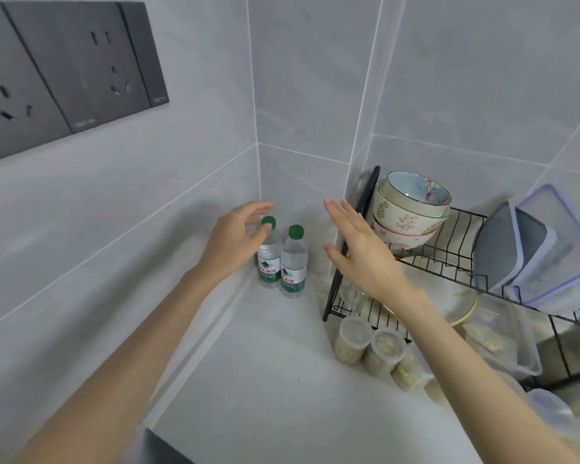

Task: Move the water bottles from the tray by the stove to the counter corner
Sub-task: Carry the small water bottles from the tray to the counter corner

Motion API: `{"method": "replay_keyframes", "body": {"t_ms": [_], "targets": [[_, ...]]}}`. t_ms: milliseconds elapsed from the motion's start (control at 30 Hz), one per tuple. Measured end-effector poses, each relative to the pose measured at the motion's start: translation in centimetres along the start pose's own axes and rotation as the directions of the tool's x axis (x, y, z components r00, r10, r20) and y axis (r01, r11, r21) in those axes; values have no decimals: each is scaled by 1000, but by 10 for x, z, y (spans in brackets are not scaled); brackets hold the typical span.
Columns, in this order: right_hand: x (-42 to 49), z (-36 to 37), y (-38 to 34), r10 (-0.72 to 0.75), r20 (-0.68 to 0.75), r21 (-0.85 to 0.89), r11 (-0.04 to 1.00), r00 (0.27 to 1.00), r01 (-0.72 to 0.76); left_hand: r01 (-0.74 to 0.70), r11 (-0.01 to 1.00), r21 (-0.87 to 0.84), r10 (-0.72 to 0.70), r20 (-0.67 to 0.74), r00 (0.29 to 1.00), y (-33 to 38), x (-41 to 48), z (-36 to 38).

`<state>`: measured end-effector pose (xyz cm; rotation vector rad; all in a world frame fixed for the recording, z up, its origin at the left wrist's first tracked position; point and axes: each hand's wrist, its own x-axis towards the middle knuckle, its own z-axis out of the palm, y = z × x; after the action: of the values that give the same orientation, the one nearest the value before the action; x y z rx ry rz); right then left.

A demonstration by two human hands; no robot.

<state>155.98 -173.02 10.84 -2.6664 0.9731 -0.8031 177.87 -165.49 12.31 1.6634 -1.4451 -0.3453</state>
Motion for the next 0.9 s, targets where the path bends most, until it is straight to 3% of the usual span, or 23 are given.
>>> {"method": "replay_keyframes", "body": {"t_ms": [167,500,900], "targets": [[-23,-9,-23,37,-31,124,992,999,-33,55,997,-58,-58,-47,997,10,-42,-17],[-92,-34,-64,128,-20,121,985,992,-124,29,990,-137,-34,-33,999,40,-110,-29],[-229,-85,-133,331,-139,89,943,933,-321,-78,962,-264,130,187,974,103,-205,-26]]}}
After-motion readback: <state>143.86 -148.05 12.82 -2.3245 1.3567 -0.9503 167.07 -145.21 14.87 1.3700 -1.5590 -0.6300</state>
